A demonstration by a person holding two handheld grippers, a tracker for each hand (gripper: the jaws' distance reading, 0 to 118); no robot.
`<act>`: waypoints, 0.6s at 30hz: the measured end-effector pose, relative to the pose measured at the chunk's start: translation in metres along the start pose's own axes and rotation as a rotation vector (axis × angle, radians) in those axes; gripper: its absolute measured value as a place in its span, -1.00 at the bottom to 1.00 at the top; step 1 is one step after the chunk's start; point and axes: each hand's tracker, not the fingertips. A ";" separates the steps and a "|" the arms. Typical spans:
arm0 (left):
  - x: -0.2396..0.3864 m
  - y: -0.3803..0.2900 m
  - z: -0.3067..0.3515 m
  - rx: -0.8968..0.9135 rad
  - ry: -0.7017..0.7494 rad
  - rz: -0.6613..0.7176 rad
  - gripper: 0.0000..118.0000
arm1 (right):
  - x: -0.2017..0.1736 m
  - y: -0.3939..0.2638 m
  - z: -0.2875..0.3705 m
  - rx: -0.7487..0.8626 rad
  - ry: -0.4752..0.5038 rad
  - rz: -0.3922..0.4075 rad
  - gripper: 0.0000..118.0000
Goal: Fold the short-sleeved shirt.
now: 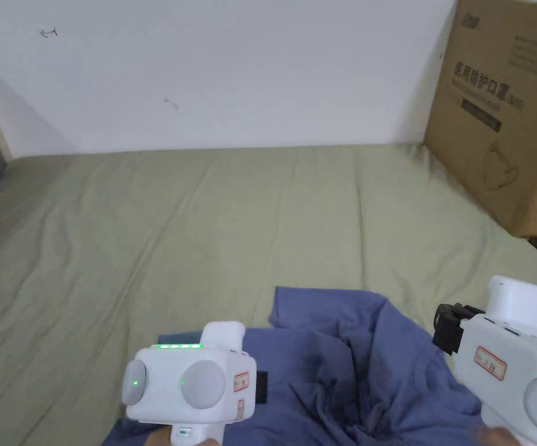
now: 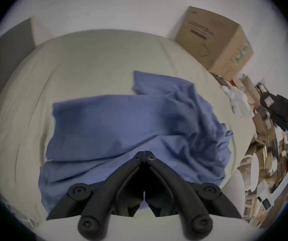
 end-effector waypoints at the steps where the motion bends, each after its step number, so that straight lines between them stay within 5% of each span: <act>1: -0.010 -0.003 -0.001 -0.012 0.005 0.035 -1.00 | -0.003 -0.004 -0.004 -0.008 0.004 0.004 -1.00; 5: -0.040 0.000 -0.003 0.003 0.044 0.093 -1.00 | -0.011 -0.011 -0.020 -0.049 0.016 0.017 -1.00; 9: -0.070 0.041 0.002 0.059 0.091 0.168 -0.64 | -0.015 -0.011 -0.036 -0.071 0.013 0.035 -1.00; 11: -0.088 0.072 -0.001 0.073 0.113 0.210 0.16 | -0.015 -0.011 -0.043 -0.082 0.013 0.033 -1.00; 13: -0.109 0.093 -0.013 0.071 0.080 0.267 0.64 | -0.015 -0.011 -0.048 -0.091 0.015 0.031 -1.00; 18: -0.139 0.118 -0.055 -0.050 0.078 0.413 0.65 | -0.012 -0.017 -0.062 -0.123 0.004 0.050 -1.00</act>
